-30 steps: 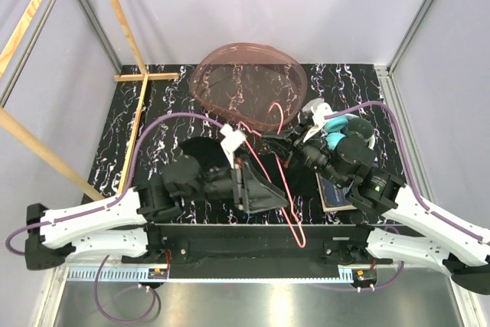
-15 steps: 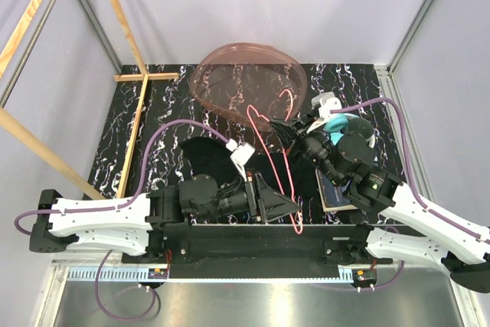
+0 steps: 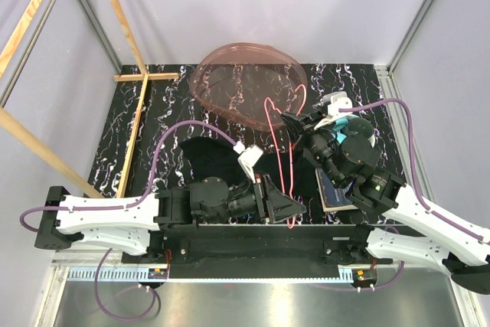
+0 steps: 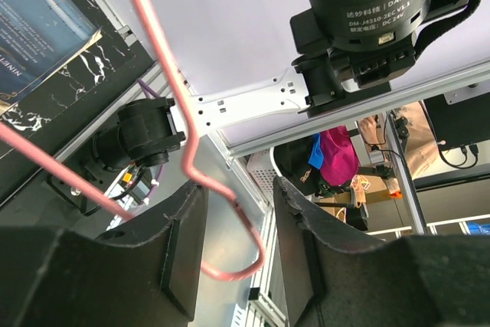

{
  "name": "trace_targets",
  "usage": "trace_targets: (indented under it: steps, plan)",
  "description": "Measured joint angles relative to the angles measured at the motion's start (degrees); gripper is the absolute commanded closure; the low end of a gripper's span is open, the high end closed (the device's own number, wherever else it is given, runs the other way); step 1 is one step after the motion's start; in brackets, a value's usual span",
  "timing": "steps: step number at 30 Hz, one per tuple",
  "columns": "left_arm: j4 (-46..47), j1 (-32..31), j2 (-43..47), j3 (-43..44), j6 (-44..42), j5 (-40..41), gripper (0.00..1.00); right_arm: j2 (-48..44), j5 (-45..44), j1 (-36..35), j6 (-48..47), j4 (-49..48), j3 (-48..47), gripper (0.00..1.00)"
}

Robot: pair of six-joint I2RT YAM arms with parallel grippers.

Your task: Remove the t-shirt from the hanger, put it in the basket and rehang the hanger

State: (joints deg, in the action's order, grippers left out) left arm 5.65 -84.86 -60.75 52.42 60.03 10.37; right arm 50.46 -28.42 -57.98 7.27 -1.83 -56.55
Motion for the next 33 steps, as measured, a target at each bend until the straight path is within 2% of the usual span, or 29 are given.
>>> trace_targets:
  steps: [5,12,13,15,17,20,21,23,26,28,33]
  plan:
    - [0.1,-0.2,-1.5,0.9,0.5,-0.1,0.68,0.0,-1.6,0.0,-0.9,-0.1,0.1,1.00]
    - [-0.8,-0.5,-1.7,1.0,1.2,0.0,0.89,0.0,-2.6,0.0,-1.7,-0.6,1.0,0.99]
    - [-1.3,-0.5,-1.7,1.0,1.5,0.1,0.95,0.0,-2.6,0.0,-1.7,-0.9,1.0,0.96]
    - [-2.5,-0.5,-1.7,1.0,2.3,0.5,1.00,-0.2,-2.6,0.0,-1.7,-1.5,1.0,0.86]
    - [-3.6,-0.4,-1.7,1.0,3.2,1.1,1.00,-0.6,-2.6,0.0,-1.7,-1.9,1.0,0.79]
    - [-4.7,-0.4,-1.7,1.0,3.5,1.9,1.00,-1.4,-2.6,0.0,-1.2,-1.8,1.0,0.61]
    - [-5.0,-0.4,-1.7,1.0,3.5,2.1,1.00,-1.7,-2.6,0.0,-0.9,-1.7,1.0,0.49]
    - [-5.1,-0.5,-1.7,1.0,3.4,2.3,1.00,-2.0,-2.6,0.0,-0.1,-1.0,0.9,0.38]
    - [-5.1,-0.5,-1.3,1.0,3.0,3.0,1.00,-2.0,-3.2,0.0,1.7,3.4,0.0,0.10]
    - [-5.4,-0.5,-0.6,1.0,3.0,4.0,1.00,-1.8,-3.7,0.0,2.9,7.2,-1.0,0.00]
    - [-6.5,-0.6,1.8,1.0,3.0,6.8,1.00,-3.5,-3.3,0.0,6.4,15.0,-1.9,0.00]
